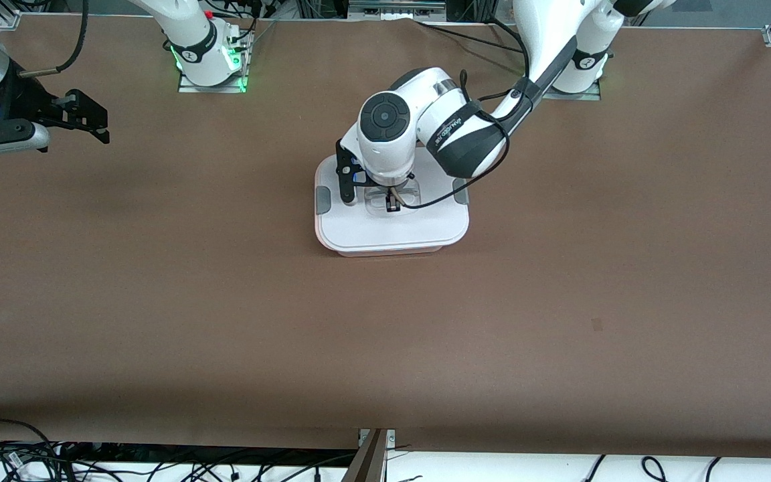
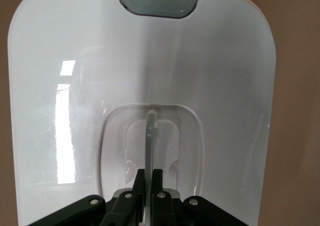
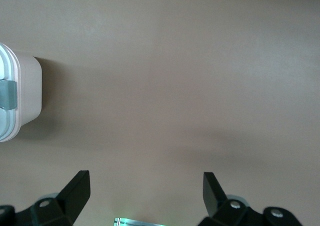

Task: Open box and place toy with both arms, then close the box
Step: 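Lower the lid onto the box and press it down with the left gripper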

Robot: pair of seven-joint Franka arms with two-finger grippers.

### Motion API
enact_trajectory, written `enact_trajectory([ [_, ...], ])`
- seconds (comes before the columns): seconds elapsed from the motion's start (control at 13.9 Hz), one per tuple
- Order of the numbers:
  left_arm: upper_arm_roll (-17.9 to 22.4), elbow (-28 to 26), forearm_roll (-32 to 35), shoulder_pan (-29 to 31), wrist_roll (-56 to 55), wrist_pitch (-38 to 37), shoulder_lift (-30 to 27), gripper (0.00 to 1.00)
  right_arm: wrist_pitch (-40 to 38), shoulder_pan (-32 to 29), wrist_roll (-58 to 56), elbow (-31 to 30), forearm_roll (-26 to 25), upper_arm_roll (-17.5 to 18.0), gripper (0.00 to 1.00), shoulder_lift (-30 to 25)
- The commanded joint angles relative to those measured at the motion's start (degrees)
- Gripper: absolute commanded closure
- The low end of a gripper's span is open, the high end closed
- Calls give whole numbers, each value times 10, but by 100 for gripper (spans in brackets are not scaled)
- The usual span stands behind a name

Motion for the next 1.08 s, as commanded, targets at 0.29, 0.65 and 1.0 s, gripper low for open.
enact_trajectory([
  [0.29,4,15,16,-18,-12,3,8,100,21,-5,7,-25,-1,7,0,-11],
  [0.65,6,16,17,-12,-8,2,15,100,22,-5,6,-26,6,6,0,-8],
  [1.0,6,16,36,-14,-8,2,15,100,29,-5,6,-26,7,7,0,-2],
])
